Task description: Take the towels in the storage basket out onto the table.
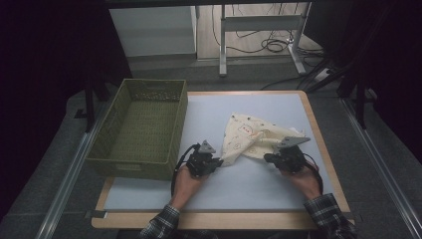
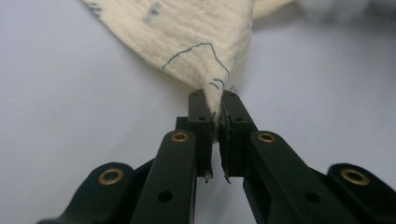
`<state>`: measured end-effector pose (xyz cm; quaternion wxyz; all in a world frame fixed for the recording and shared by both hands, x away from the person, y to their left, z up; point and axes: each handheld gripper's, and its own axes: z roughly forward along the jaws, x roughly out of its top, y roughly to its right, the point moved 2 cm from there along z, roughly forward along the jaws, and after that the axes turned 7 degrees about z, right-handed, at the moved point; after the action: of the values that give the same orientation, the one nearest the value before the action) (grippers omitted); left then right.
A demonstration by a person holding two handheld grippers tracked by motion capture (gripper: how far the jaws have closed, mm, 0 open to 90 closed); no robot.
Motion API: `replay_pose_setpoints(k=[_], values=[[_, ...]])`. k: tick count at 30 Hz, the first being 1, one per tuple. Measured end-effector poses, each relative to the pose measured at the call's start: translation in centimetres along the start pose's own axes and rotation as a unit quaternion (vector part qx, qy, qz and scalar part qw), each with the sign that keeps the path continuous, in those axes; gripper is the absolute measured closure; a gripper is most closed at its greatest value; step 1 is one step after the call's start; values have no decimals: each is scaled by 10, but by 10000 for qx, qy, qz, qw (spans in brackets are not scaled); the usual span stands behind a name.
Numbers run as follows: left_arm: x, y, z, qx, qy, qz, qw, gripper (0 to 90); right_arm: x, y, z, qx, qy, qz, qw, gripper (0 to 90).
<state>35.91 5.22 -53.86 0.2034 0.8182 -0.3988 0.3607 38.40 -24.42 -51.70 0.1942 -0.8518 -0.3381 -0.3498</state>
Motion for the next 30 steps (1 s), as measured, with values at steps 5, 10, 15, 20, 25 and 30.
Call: replay_pose_setpoints(k=[5,10,15,20,25,30], values=[[-6,-4,-13,109,35,-130,9999,840,-18,7,-25,-71,75,133,9999,870],[-15,1,-19,102,-61,-188,9998,834,-42,9,-55,-105,102,264,9995,868],[-21,8,-19,45,-151,-173,9997,820,-59,7,-72,-63,114,408,9991,868],[-30,21,-20,-148,-296,-104,9994,815,-77,-3,-87,27,111,433,9990,867],[-31,28,-26,-96,-210,21,9997,616,-97,-13,-98,73,-99,471,9988,863],[-21,23,-22,25,-86,21,10000,455,-96,-12,-111,135,42,567,9983,806]])
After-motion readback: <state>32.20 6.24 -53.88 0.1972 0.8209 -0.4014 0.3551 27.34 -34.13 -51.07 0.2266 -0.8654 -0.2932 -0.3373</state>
